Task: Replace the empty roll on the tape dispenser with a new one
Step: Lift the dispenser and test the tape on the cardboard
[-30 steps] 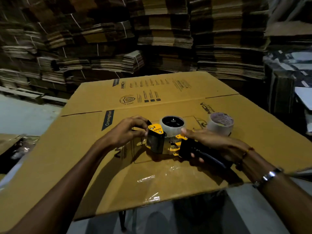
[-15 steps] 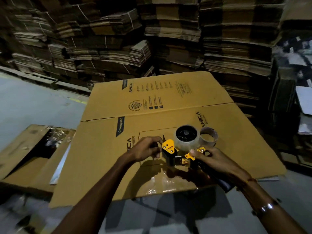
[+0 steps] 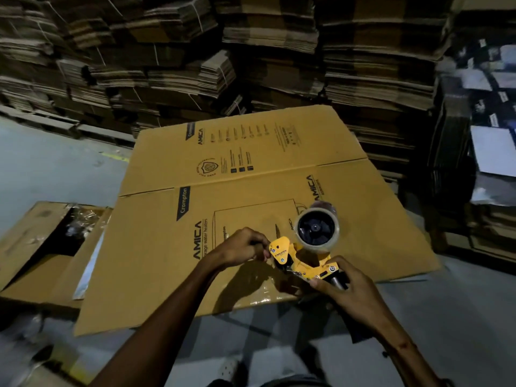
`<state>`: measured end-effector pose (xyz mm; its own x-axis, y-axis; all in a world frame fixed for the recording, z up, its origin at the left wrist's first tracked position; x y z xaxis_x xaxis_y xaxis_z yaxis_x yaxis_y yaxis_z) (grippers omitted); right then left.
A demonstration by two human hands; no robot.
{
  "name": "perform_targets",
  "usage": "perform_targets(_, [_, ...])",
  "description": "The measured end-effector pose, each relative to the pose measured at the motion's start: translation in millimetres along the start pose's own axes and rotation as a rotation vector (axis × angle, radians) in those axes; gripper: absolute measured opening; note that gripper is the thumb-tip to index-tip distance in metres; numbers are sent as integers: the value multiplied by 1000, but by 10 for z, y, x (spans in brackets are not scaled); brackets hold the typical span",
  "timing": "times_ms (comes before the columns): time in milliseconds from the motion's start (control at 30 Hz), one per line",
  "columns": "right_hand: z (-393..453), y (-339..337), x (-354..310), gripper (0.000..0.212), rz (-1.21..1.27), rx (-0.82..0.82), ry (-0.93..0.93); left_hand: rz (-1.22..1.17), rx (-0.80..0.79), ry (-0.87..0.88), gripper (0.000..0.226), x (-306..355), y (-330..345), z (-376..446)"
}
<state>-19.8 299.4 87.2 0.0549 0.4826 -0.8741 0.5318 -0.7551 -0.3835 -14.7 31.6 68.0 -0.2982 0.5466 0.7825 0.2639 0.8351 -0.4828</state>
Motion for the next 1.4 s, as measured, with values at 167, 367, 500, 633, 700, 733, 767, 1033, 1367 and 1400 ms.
perform_targets(167, [-93,136,82,52,-151,106,-86,-45,17,-38,21,-52,-7,70])
perform_targets(367, [-320,447,-74,82,-279,304,-200,-209,77,-60,9,-298,10,106])
perform_targets(500, [-478,680,-19,109,-316,408,14,-327,94,-34,33,-347,-62,112])
perform_targets(633, [-585,1040,-38,82,-201,440,86,-252,51,17,31,-273,-88,104])
perform_targets(700, [-688,1177,-22,70,-124,459,100,-182,21,62,23,-313,-48,78])
perform_targets(733, [-762,1243,5,69,-93,461,132,-160,-6,76,19,-361,-3,49])
perform_targets(767, [-850,1316,46,69,-74,468,174,-132,-37,87,17,-419,52,11])
perform_targets(1033, [-1272,1726,237,61,36,532,390,-15,-117,184,28,-559,504,-110])
perform_targets(1367, [-1000,1079,515,77,-31,495,290,121,-132,209,29,-227,852,449])
perform_targets(1400, [-959,984,560,77,-42,488,278,128,-129,207,29,-172,894,518])
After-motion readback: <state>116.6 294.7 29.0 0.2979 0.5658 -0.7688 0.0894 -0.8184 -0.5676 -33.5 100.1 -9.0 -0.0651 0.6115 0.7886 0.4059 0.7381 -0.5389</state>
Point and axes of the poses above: each hand's wrist, its own z-axis towards the middle knuckle, its own y-axis out of the palm, x = y × z, the point moved 4 cm from there along z, towards the middle knuckle, and after that the axes turned 5 degrees about z, right-handed, at the moved point
